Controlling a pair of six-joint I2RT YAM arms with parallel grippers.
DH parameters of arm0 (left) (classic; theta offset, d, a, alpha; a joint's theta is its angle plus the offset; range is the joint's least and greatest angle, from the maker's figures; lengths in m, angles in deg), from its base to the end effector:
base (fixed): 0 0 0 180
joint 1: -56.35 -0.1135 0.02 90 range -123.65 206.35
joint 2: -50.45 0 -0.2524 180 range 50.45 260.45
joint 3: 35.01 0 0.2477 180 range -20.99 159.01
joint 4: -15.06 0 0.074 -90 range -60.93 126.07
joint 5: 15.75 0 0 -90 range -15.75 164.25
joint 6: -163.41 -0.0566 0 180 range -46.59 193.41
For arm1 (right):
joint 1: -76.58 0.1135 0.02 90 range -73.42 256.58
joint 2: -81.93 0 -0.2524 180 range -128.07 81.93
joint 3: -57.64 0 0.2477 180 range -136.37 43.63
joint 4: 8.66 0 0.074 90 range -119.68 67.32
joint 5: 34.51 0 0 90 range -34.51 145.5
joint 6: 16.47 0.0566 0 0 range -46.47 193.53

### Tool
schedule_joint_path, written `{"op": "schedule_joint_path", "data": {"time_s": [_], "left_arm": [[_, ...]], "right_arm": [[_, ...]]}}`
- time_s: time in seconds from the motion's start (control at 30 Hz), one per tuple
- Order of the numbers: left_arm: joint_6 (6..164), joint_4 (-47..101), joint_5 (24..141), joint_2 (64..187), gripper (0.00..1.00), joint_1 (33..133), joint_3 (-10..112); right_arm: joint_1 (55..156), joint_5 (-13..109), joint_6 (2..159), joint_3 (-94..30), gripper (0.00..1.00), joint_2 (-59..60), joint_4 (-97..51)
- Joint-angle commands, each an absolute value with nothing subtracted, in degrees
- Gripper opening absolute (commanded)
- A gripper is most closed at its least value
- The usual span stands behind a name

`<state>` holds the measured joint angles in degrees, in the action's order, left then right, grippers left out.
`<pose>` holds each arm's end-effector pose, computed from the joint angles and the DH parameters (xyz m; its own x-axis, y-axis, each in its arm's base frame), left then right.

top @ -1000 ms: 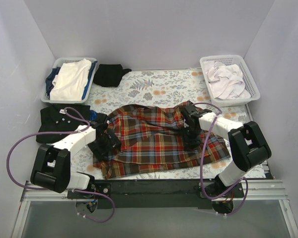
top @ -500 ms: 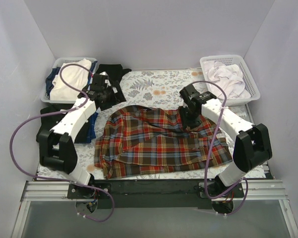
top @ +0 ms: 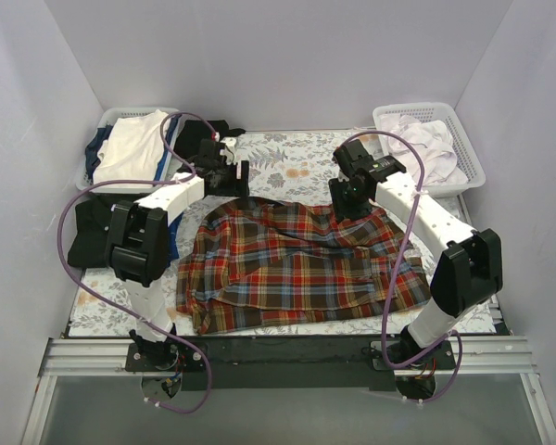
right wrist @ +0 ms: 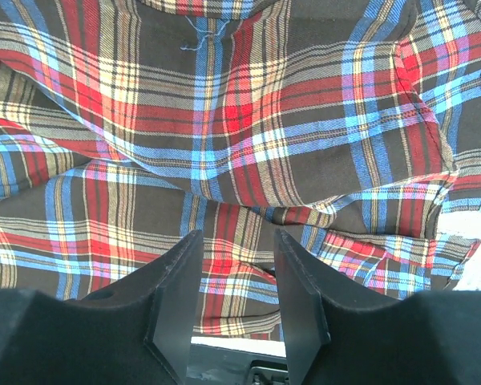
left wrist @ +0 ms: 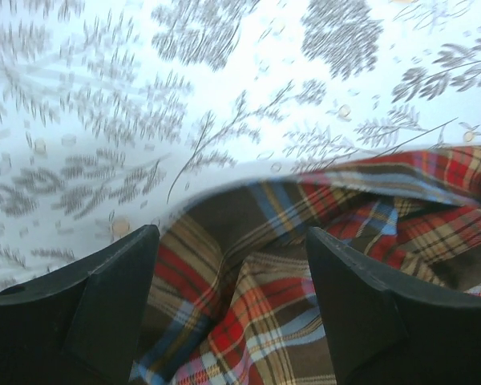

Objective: Fold and stack the long sleeve shirts
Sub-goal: Fold the shirt

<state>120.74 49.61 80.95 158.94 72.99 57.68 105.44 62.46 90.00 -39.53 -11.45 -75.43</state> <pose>0.4019 -0.1270 0.1852 -0.7616 -0.5346 -0.3664 -0.3013 0.7926 -0.5301 0.3021 0.1587 0.2659 -0.8703 -0.1583 -0.4663 -0.1919 0.9811 0.0251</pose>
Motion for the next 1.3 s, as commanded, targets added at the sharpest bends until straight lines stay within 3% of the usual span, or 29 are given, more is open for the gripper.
{"op": "schedule_joint_path", "data": {"time_s": [0.0,0.17,0.37,0.63,0.87,0.93,0.97,1.0,1.27], "left_arm": [[111.2,44.5,81.6,160.9,0.74,75.4,62.3],[106.5,45.8,78.9,164.8,0.73,77.6,65.0],[102.2,47.6,76.9,167.5,0.61,79.5,66.9],[101.4,47.6,75.3,171.2,0.59,80.2,67.2],[102.2,49.5,71.4,171.9,0.37,82.5,65.1],[103.1,49.9,70.8,171.2,0.21,82.6,63.8],[103.6,49.8,70.1,170.7,0.05,82.6,63.3],[104.0,49.8,68.9,170.4,0.0,82.6,63.0],[111.7,52.0,60.2,170.5,0.0,82.2,66.5]], "right_arm": [[104.8,63.0,89.2,-40.5,0.49,-11.5,-76.3],[104.0,63.1,89.1,-40.5,0.49,-11.4,-76.3],[103.5,62.4,89.7,-40.1,0.49,-11.3,-76.3],[103.0,62.3,89.8,-39.6,0.49,-11.6,-76.3],[102.2,62.5,89.7,-39.4,0.49,-11.9,-76.3],[102.2,62.4,89.8,-39.2,0.49,-12.1,-76.3],[102.2,62.3,89.9,-39.1,0.49,-12.3,-76.3],[102.2,62.1,90.0,-39.1,0.49,-12.5,-76.3],[101.6,61.6,90.1,-38.4,0.48,-14.2,-75.5]]}}
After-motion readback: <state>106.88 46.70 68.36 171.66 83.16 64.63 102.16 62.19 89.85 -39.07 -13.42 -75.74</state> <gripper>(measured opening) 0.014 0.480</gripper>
